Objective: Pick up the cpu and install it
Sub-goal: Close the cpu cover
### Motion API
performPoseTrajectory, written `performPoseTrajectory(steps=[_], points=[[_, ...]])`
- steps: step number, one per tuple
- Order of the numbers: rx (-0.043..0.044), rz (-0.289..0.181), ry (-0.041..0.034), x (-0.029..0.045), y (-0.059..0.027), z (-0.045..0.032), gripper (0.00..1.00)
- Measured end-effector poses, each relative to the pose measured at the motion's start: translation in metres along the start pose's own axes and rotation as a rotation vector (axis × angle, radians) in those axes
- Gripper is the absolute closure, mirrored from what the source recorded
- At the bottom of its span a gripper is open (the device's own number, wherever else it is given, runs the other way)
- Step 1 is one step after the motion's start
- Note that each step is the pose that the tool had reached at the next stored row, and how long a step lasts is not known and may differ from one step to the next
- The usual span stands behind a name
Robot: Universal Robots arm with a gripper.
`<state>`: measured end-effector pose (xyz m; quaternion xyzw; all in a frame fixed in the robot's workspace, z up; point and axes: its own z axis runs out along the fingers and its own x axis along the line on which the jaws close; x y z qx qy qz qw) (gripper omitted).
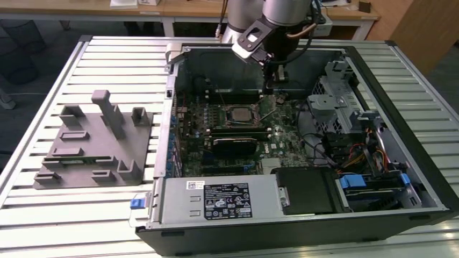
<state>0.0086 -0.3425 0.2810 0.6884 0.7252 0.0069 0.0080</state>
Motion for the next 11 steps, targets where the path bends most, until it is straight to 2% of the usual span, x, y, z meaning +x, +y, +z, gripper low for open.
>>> performPoseTrajectory(steps=[4, 11], points=[[-0.0001, 0.000, 0.0002, -0.0001, 0.0019, 0.0008, 0.89], [-0.0001, 0.000, 0.0000, -0.0004, 0.0154, 0.0074, 0.89]])
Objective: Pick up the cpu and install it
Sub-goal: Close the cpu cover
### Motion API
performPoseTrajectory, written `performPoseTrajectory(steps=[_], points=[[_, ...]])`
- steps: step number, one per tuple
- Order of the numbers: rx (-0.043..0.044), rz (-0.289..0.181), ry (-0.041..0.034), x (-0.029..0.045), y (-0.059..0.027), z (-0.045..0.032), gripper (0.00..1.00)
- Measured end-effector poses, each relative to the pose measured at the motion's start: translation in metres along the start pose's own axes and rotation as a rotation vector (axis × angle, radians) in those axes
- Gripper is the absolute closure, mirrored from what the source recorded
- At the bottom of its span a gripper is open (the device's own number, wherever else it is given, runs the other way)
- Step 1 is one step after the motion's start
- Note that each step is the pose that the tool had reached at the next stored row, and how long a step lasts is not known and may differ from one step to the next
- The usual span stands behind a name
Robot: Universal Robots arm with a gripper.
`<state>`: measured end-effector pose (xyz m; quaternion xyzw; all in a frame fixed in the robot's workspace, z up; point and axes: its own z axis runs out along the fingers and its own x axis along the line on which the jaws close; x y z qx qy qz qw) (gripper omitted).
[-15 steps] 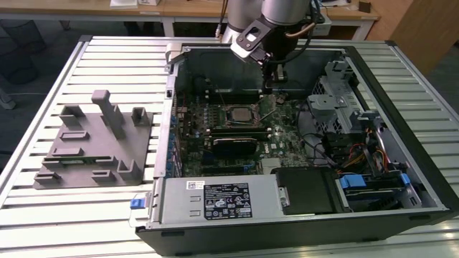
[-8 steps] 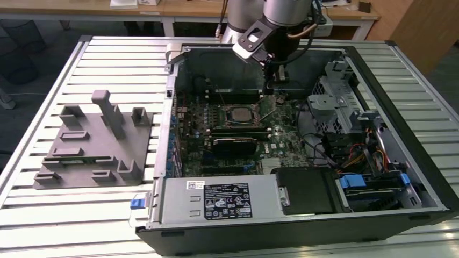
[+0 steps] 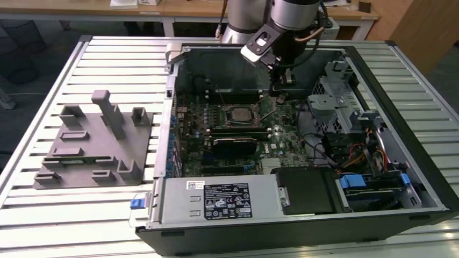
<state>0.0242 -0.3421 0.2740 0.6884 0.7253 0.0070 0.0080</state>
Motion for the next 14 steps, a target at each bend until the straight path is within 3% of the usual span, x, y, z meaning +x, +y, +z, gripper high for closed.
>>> performPoseTrajectory(steps=[8, 14], points=[[0.0000, 0.000, -0.0001, 0.0004, 0.0065, 0.0056, 0.89], [0.0000, 0.000, 0.0000, 0.0047, 0.0101, 0.0100, 0.89]])
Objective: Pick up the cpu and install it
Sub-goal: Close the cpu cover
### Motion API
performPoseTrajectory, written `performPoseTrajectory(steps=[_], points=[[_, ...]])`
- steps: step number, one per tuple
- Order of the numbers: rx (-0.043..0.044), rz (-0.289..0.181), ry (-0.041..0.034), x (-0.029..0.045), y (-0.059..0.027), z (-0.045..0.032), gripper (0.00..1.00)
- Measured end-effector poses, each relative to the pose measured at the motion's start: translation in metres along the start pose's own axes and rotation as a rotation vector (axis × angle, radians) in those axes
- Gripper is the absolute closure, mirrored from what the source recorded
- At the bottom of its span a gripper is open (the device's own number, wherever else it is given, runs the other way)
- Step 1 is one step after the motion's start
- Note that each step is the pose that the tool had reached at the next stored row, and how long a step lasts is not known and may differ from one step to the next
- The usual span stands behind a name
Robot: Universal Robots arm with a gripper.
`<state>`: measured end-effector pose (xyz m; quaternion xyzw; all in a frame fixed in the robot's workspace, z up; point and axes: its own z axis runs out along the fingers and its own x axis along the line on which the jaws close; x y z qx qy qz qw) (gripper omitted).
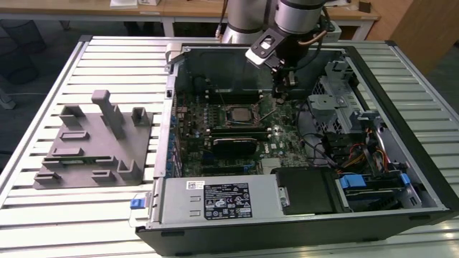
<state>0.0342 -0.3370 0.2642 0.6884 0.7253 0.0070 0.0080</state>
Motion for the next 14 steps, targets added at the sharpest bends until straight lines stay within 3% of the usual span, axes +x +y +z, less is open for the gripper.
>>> performPoseTrajectory(steps=[4, 14], points=[[0.0000, 0.000, 0.0000, 0.0041, 0.0037, 0.0031, 0.89], [0.0008, 0.000, 0.0001, 0.0054, 0.0139, 0.0093, 0.89]])
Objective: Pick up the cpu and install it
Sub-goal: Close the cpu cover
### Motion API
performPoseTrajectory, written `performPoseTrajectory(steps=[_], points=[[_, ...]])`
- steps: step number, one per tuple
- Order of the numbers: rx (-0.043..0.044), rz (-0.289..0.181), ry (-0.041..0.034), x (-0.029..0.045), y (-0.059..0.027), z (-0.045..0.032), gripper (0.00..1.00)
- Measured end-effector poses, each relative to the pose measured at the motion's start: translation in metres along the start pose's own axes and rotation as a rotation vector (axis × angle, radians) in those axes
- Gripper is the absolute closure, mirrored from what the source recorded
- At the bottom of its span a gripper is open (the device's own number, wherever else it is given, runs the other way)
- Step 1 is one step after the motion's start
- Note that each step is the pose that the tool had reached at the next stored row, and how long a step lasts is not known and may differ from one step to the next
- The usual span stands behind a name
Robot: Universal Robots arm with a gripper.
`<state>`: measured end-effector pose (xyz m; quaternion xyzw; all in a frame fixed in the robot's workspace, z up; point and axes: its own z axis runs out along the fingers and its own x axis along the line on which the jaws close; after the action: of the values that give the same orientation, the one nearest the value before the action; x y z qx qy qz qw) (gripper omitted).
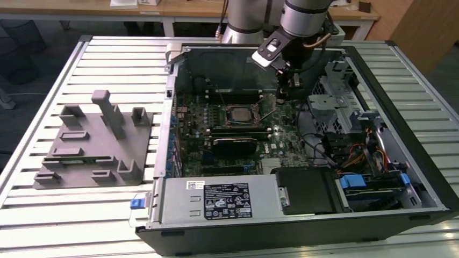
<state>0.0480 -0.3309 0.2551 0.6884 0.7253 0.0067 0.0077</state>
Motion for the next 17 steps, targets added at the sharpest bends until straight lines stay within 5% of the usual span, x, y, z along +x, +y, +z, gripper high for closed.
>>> performPoseTrajectory(steps=[9, 17], points=[[0.0000, 0.000, 0.0000, 0.0001, -0.0006, 0.0114, 0.89], [0.0000, 0.000, -0.0001, 0.0009, -0.0171, 0.0114, 0.89]])
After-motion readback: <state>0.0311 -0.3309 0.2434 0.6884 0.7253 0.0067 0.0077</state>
